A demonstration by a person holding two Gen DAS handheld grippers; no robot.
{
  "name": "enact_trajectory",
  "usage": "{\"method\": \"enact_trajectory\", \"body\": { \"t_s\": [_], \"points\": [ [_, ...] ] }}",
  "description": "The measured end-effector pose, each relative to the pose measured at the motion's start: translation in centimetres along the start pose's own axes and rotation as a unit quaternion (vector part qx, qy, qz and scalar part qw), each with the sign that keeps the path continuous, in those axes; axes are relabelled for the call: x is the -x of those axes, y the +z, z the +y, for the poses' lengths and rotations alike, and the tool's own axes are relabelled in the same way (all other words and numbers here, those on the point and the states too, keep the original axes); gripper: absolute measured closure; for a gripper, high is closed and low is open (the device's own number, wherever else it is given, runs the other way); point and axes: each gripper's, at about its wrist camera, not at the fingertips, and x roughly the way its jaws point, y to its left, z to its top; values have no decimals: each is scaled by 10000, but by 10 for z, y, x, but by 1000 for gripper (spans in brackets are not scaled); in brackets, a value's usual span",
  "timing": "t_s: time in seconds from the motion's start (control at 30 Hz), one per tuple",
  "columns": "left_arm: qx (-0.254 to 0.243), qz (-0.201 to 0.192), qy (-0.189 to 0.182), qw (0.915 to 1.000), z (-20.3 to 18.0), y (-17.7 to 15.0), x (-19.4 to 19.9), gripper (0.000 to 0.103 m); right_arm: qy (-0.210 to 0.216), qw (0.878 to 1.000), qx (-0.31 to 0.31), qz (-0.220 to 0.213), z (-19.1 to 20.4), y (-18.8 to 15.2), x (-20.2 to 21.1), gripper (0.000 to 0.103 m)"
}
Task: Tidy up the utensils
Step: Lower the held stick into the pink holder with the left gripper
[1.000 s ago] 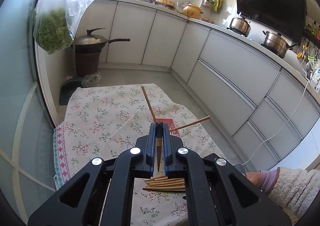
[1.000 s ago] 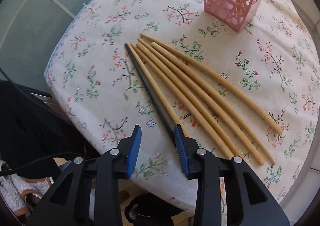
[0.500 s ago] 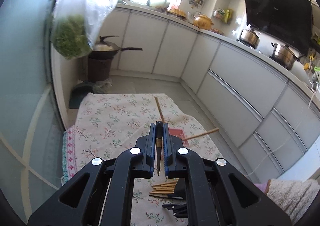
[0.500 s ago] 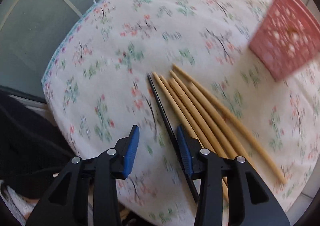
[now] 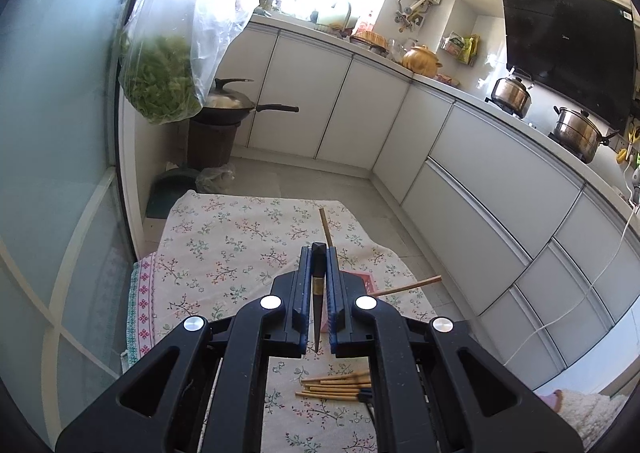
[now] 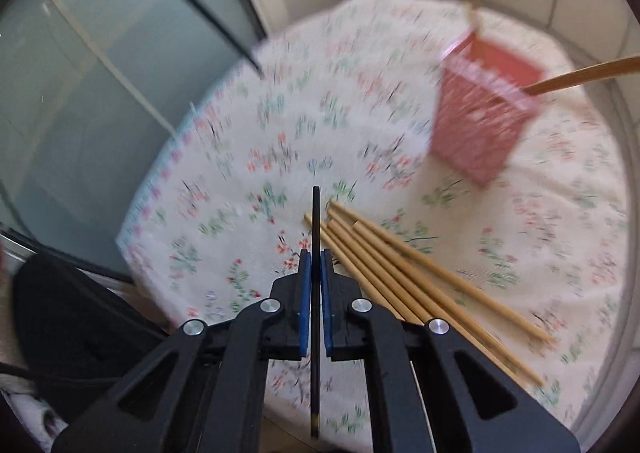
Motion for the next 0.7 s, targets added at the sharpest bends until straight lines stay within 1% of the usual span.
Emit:
{"method": "enact_trajectory", "body": {
  "t_s": [0.03, 0.07, 0.17, 0.2, 0.3, 0.4, 0.5, 0.57, 0.6, 0.67, 0.7],
  "points": [
    [3, -22, 1, 10000, -3, 0, 1, 96, 5, 9997, -86, -224, 0, -3, 19, 98],
    [8, -36, 4, 10000, -6, 0, 0, 96, 10, 9991, -163, -392, 3, -2, 27, 98],
    [56, -54, 1, 10000, -13, 2, -2, 97, 48, 9945, -456, -939, -4, -7, 74, 98],
    [81, -72, 3, 9999, -16, 3, -3, 97, 44, 9932, -510, -1046, -4, -8, 82, 98],
    [192, -98, -40, 9998, -22, 9, -10, 97, 50, 9844, -813, -1561, -15, -1, 124, 98],
    [271, -151, 3, 9995, -30, 17, -18, 97, 68, 9690, -1214, -2149, -29, 11, 163, 98],
    [317, -171, 72, 9993, -36, 27, -30, 97, -11, 9491, -1584, -2724, -45, 23, 198, 98],
    [340, -173, 101, 9992, -41, 34, -39, 97, -89, 9372, -1790, -2992, -54, 30, 212, 98],
    [345, -175, 109, 9992, -43, 37, -43, 97, -57, 9325, -1891, -3078, -58, 32, 215, 98],
    [368, -178, 130, 9991, -48, 44, -54, 97, 84, 9187, -2200, -3279, -72, 38, 223, 98],
    [388, -173, 127, 9990, -50, 47, -60, 97, 107, 9144, -2281, -3342, -76, 39, 225, 98]
  ]
}}
